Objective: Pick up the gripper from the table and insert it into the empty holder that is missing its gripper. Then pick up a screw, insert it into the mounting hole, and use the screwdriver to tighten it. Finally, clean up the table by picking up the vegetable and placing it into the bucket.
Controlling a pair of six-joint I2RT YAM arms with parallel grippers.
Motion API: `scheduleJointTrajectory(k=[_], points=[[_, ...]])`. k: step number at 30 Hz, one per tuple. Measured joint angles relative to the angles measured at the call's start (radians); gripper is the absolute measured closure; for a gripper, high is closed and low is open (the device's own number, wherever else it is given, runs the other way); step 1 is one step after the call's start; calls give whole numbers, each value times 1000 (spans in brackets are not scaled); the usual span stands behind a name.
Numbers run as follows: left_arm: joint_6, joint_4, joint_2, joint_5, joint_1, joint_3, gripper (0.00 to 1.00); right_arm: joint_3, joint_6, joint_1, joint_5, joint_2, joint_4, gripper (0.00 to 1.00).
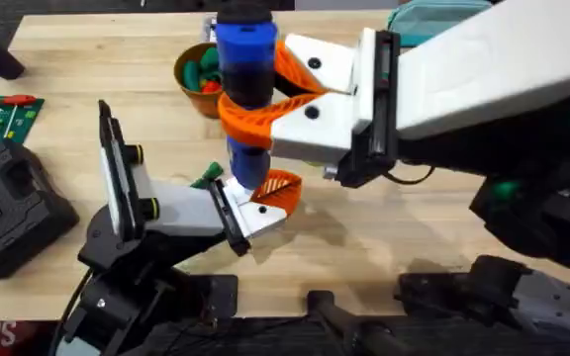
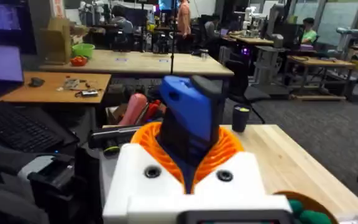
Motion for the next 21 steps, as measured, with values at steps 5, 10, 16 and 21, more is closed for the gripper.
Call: scheduleJointTrajectory(k=[5,10,16,21], points=[[0,0,0,1,0,0,989,0,11,-1,6,0,-9,968],[0,0,0,3,0,0,989,0,14,-1,7,0,-12,968],[-2,-2,0,8,0,0,989,3,17,-2,10,0,-35,968],[-4,-2,1,18,-2,0,989,4,33,-3,14,0,-42,968]])
